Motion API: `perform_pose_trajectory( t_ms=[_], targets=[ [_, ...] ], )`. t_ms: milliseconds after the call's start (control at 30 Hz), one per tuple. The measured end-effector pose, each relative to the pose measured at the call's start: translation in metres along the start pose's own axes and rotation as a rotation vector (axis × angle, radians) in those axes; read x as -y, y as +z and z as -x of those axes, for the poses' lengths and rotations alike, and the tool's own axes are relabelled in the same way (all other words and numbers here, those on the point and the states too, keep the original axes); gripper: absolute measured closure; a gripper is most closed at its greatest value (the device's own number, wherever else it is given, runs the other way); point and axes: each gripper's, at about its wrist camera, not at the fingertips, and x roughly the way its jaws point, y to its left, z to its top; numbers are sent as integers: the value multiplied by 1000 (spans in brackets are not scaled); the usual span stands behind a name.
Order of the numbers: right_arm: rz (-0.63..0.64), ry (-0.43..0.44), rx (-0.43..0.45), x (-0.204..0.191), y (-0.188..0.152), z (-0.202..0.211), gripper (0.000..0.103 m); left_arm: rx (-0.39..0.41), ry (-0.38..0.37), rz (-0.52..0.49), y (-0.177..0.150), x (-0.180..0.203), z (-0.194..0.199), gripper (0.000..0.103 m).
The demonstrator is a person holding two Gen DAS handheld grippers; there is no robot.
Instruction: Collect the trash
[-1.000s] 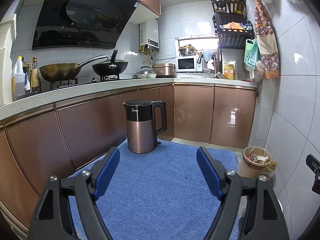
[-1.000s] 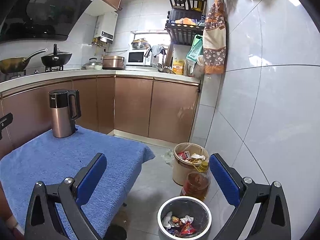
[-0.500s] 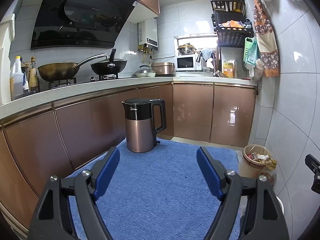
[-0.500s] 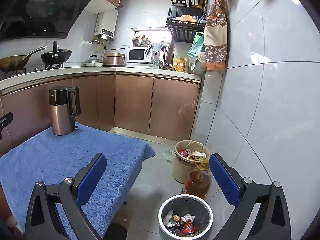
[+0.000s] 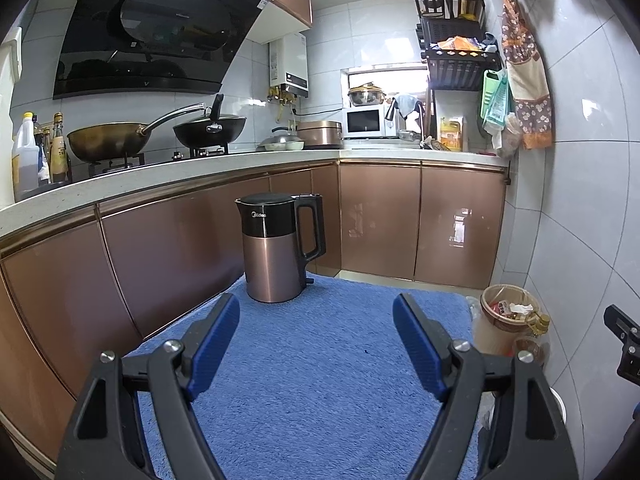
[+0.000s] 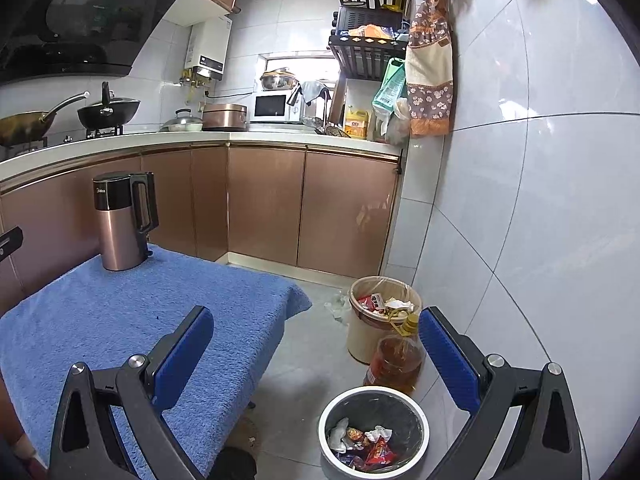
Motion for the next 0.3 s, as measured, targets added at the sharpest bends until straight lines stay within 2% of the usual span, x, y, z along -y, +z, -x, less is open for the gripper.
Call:
perform_pose_trajectory(
  t_ms=[300],
  targets=[
    [-12, -10, -5, 3, -3, -4, 0, 2, -23, -3, 0, 1, 0, 25]
  ],
)
